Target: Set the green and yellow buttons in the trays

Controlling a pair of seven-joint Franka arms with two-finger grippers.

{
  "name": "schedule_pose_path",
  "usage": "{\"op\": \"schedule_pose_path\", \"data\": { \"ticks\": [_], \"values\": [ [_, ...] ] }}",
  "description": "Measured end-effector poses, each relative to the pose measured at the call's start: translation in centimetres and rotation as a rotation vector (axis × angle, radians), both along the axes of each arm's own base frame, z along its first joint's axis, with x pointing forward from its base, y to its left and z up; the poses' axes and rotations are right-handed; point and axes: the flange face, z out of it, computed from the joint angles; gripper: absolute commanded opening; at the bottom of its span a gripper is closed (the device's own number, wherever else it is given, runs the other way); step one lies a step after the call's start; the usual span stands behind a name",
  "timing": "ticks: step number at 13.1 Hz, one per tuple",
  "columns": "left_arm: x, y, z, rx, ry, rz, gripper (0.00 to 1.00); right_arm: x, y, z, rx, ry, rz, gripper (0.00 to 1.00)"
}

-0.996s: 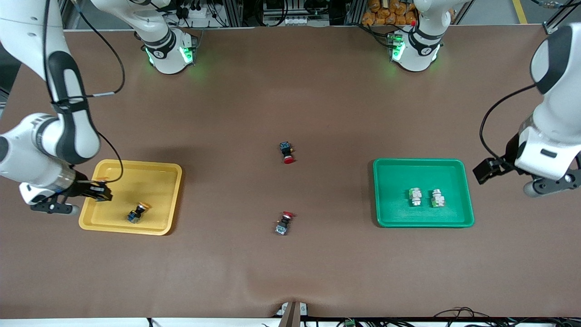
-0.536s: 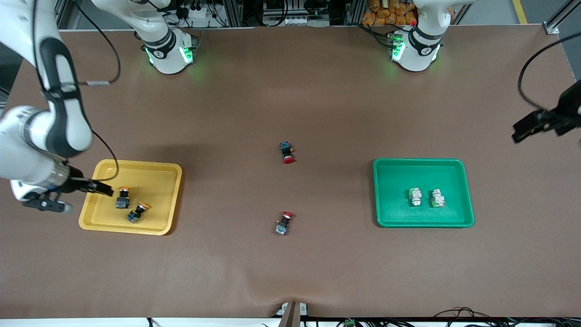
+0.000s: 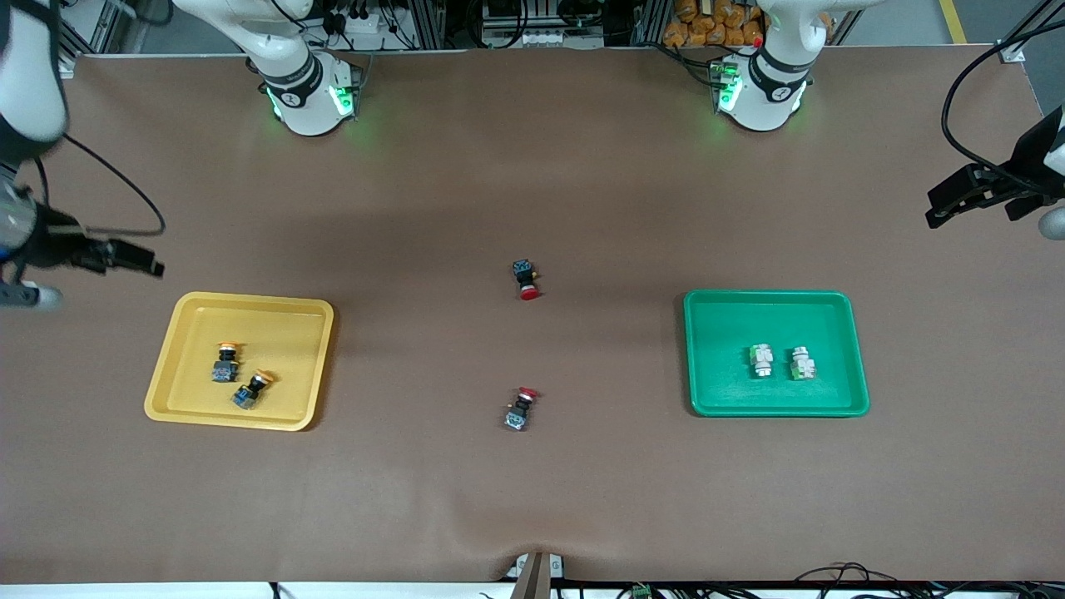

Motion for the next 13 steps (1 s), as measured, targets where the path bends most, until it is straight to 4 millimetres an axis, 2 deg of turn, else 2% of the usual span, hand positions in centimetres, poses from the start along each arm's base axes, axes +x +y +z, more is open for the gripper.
{"op": "schedule_pose_path", "data": {
  "ticks": [3, 5, 6, 8, 13],
  "values": [
    [-0.1, -0.1, -0.1, 0.0, 0.009, -0.025, 1.0, -2.0, 2.0, 7.6, -0.016, -0.009, -0.002, 1.0],
    [-0.2, -0.3, 0.0, -0.002, 0.011, -0.03, 1.0, -3.9, 2.7, 11.1, -0.025, -0.059, 0.008, 1.0],
    [-0.3, -0.4, 0.2, -0.003, 0.009, -0.03, 1.0, -4.9, 2.7, 12.1, -0.027, -0.072, 0.008, 1.0],
    [-0.5, -0.6, 0.5, -0.003, 0.005, -0.035, 1.0, -5.6, 2.8, 12.8, -0.029, -0.084, 0.008, 1.0],
    [-1.1, -1.7, 1.1, -0.002, -0.002, -0.053, 1.0, -5.0, 2.7, 11.4, -0.032, -0.062, 0.008, 1.0]
  ]
}}
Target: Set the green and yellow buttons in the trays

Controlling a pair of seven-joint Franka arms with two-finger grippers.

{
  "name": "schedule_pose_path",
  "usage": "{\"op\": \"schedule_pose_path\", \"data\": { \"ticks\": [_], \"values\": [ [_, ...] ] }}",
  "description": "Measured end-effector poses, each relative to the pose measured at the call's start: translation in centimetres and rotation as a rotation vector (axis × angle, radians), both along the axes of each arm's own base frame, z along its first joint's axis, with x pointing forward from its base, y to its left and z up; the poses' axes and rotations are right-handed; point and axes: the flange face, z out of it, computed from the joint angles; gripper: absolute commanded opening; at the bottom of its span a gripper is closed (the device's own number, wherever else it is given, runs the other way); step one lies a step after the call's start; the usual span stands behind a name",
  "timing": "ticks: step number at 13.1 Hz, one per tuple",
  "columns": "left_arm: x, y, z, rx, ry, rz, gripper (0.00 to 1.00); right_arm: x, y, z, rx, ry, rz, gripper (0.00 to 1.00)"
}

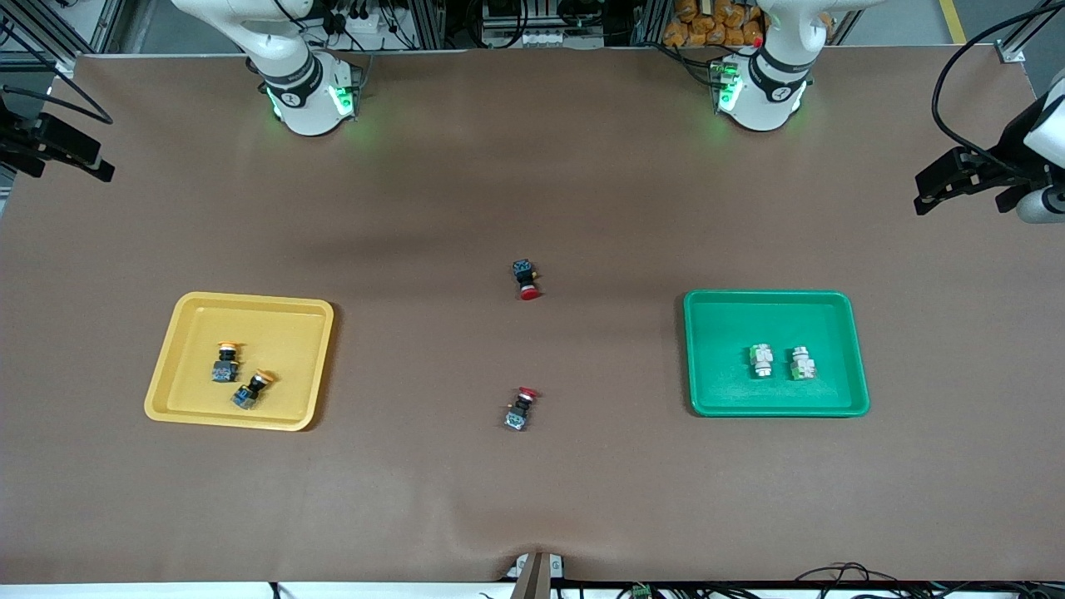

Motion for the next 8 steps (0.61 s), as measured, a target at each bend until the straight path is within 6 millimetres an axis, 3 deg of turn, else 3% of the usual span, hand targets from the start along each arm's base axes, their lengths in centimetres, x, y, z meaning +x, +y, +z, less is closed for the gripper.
{"op": "schedule_pose_path", "data": {
  "ticks": [8],
  "values": [
    [-0.5, 0.2, 0.0, 0.003, 0.028, 0.007, 1.0, 1.0, 0.3, -1.8, 0.001, 0.036, 0.007, 1.0]
  ]
}}
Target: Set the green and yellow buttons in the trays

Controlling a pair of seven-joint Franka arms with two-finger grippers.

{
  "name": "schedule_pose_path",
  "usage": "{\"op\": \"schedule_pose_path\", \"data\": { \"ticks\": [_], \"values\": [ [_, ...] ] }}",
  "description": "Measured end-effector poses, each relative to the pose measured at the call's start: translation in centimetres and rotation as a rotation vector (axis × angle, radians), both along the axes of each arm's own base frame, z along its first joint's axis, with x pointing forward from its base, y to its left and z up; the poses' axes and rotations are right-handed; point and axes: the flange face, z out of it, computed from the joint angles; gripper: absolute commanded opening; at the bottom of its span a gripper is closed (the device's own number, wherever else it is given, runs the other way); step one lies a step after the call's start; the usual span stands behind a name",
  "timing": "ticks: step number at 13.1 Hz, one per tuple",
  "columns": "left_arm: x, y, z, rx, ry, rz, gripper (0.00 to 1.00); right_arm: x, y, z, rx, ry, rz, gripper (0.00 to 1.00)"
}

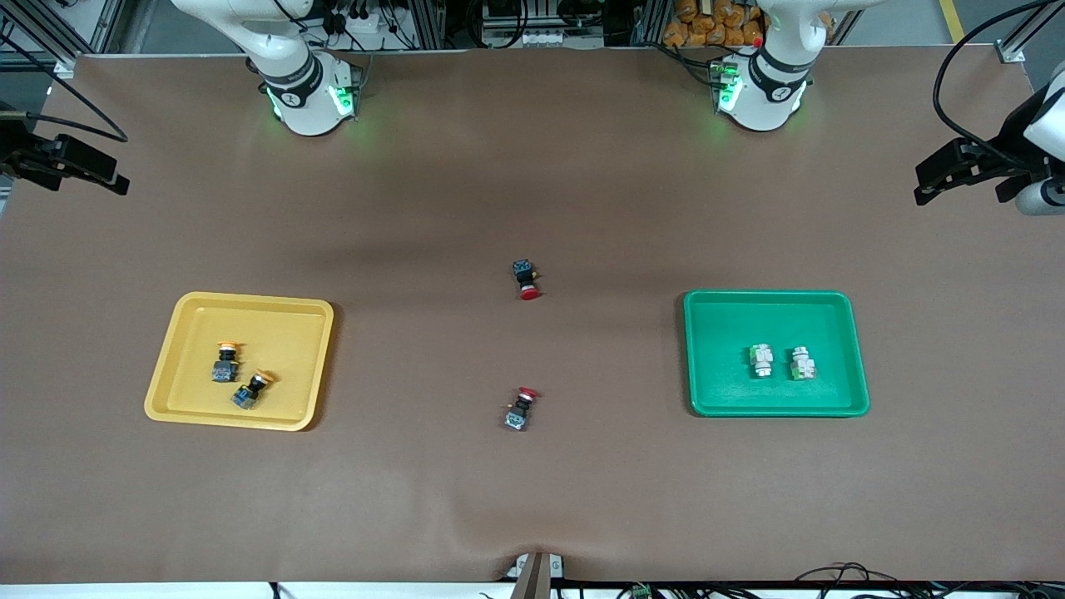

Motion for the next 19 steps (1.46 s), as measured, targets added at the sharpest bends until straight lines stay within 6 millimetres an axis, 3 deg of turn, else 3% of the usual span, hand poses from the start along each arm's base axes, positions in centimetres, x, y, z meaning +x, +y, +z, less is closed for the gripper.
{"op": "schedule_pose_path", "data": {
  "ticks": [19],
  "values": [
    [-0.03, -0.35, 0.36, -0.021, -0.008, 0.037, 1.0, 0.0, -0.01, 0.03, 0.0, -0.001, 0.0, 1.0]
  ]
}}
